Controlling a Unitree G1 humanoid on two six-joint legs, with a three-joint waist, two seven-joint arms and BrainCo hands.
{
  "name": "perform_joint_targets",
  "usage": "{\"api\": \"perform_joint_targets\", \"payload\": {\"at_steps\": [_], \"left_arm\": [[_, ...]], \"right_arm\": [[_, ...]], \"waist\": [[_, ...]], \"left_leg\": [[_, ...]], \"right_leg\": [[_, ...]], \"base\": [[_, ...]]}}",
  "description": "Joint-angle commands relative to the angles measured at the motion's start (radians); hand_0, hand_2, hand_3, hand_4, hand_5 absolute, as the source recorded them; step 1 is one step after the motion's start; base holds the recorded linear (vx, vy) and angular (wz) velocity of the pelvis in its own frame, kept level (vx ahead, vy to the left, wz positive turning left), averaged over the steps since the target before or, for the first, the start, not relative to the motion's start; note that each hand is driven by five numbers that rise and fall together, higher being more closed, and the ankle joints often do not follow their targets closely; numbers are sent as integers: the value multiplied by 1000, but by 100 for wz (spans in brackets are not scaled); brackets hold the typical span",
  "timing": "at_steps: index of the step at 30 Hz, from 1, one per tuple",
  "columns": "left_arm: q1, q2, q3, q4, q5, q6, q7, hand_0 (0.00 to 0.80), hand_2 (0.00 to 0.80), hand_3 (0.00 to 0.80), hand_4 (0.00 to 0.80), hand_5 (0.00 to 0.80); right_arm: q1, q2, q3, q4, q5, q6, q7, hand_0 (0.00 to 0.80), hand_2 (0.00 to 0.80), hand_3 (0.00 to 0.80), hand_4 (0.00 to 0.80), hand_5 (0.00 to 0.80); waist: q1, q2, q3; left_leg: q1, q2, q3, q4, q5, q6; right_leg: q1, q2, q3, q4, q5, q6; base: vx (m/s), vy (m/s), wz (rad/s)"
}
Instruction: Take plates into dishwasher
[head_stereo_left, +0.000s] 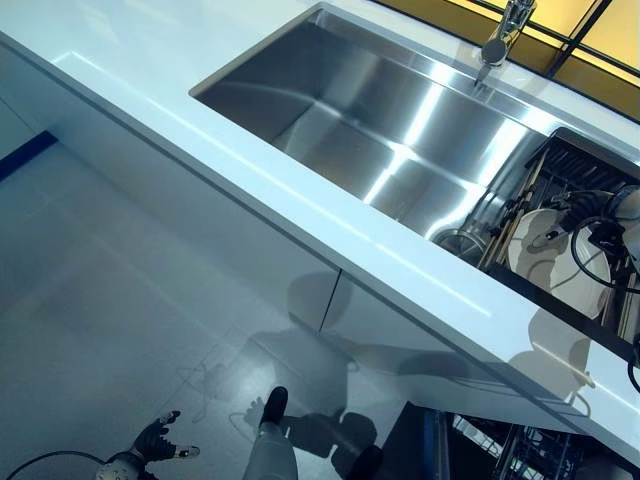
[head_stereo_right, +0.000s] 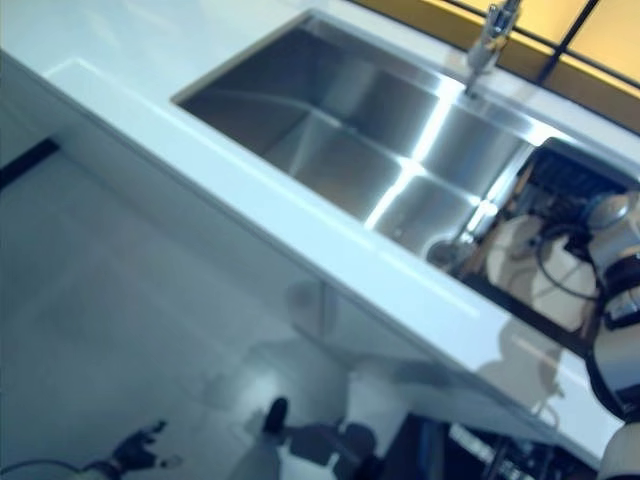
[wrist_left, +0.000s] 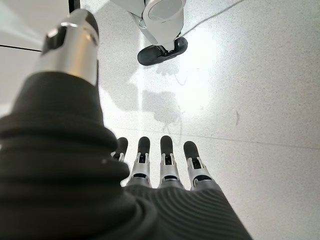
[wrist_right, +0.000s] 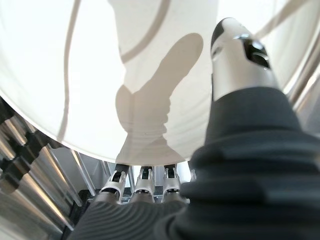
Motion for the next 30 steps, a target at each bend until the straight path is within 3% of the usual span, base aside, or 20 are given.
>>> {"api": "perform_joint_targets", "payload": {"at_steps": [1,21,30], "left_arm": [[70,27,-22,-24,-42,-2,15,0,0,0,0,0],[85,33,-19,-21,-38,-11,19,0,0,0,0,0],[88,3,-53,-13,-50,-5,41,0,0,0,0,0]], "right_arm": [[-16,-102,57,-9,-7,23,-13,0,0,0,0,0],[18,-136,8,5,70,56,-90,0,0,0,0,0],[-6,-146,-3,18,54,26,-208,0,0,0,0,0]], "waist": [[-12,11,-19],[-36,4,-31],[-59,33,-52]], "left_leg": [[-33,23,73,-50,73,24],[-20,38,108,-60,69,23],[-2,33,116,-51,62,25]], "right_leg": [[-92,-27,11,164,-31,9],[-96,-31,19,158,-24,18],[-88,-36,31,161,-32,12]], "base": [[0,0,0],[0,0,0],[15,13,-5]]}}
